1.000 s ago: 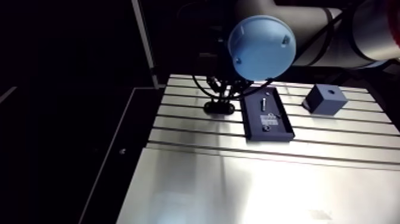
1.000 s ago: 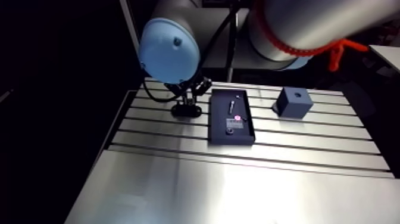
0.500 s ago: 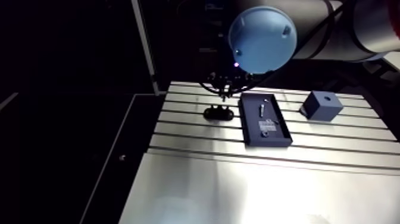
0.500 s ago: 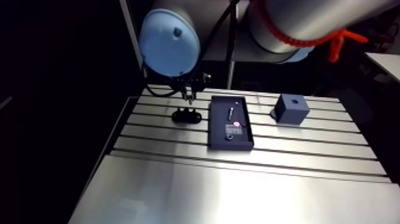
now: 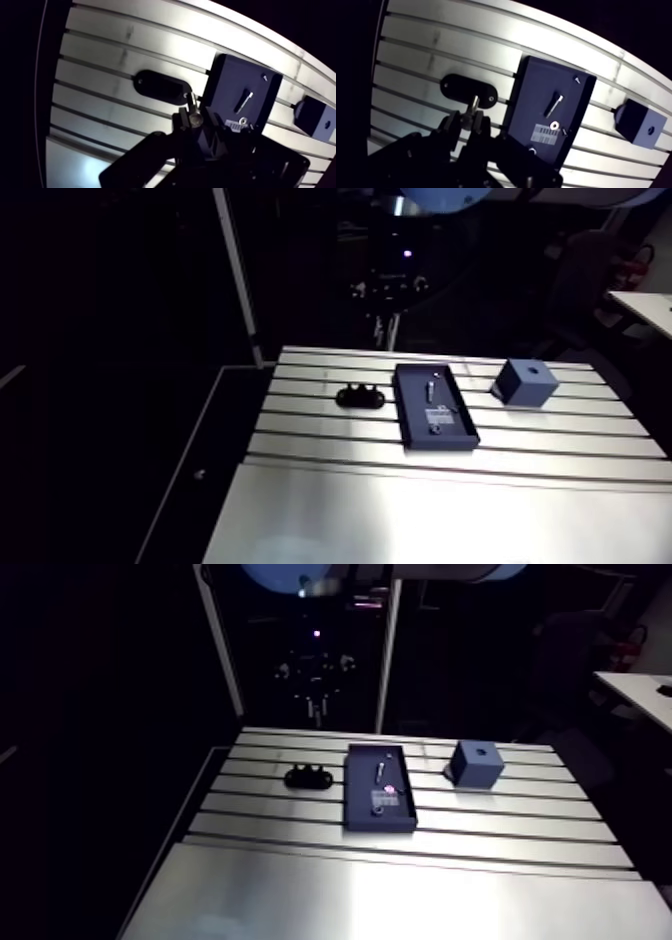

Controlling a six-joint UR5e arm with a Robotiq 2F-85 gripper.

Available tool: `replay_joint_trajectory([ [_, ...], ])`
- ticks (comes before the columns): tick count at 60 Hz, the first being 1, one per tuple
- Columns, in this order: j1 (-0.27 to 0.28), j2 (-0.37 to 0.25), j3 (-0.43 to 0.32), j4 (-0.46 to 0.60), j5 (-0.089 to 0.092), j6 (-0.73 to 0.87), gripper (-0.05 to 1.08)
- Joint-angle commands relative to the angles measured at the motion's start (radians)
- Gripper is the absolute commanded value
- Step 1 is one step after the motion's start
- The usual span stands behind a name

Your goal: Pick up the M10 bolt and insert it into the hex recess until seated.

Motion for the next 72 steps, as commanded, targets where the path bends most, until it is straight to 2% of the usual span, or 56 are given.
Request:
replay_joint_trajectory([
  [1,-0.079,-0.022,-0.094,0.222,-0.016,-0.29,0.74],
  [4,-0.115,-0.027,-0.105,0.228,-0.022,-0.334,0.8],
  [15,-0.186,-0.023,-0.153,0.269,-0.041,-0.415,0.81],
  [17,-0.214,-0.019,-0.171,0.284,-0.048,-0.458,0.81],
  [19,-0.214,-0.019,-0.171,0.284,-0.048,-0.458,0.81],
  [21,-0.241,-0.014,-0.186,0.294,-0.049,-0.504,0.8],
  [27,-0.268,-0.004,-0.212,0.306,-0.048,-0.553,0.8],
  [32,-0.297,0.009,-0.226,0.318,-0.054,-0.583,0.79],
  [35,-0.305,0.012,-0.23,0.322,-0.061,-0.595,0.79],
  [39,-0.322,0.033,-0.237,0.329,-0.083,-0.631,0.79],
  [45,-0.332,0.046,-0.244,0.328,-0.098,-0.649,0.79],
  [58,-0.34,0.064,-0.261,0.342,-0.106,-0.652,0.78],
  [72,-0.379,0.092,-0.279,0.344,-0.117,-0.687,0.77],
])
